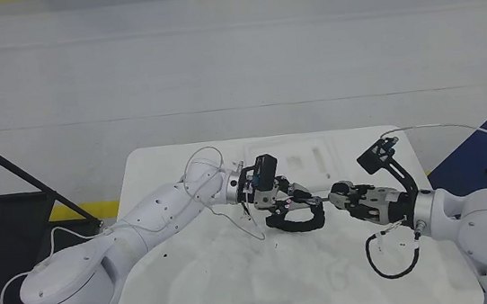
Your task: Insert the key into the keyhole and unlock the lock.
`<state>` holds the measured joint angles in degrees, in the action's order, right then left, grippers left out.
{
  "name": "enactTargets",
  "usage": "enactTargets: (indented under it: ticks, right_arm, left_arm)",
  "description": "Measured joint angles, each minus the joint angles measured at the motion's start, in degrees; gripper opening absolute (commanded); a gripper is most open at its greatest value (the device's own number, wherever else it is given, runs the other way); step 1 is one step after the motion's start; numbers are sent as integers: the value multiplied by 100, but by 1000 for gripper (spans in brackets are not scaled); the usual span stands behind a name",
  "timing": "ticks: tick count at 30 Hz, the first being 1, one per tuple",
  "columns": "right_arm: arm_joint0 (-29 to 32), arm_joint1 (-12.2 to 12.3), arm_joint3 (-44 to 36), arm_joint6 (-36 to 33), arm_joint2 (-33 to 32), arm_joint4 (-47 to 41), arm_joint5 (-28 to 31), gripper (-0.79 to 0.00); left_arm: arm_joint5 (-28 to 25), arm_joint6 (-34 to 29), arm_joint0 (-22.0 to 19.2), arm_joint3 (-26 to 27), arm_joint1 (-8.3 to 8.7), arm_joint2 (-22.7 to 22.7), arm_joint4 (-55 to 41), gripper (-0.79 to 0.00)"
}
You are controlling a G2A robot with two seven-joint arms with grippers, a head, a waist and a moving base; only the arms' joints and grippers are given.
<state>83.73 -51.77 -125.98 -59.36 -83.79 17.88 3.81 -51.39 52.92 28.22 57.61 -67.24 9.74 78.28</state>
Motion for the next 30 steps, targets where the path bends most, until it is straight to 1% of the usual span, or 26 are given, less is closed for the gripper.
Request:
enactTargets:
  ticks: [30]
  right_arm:
    - [-253, 10, 49, -26, 338, 138, -232, -785]
  left_arm:
    - [24, 24, -3, 46, -7, 0, 12, -785]
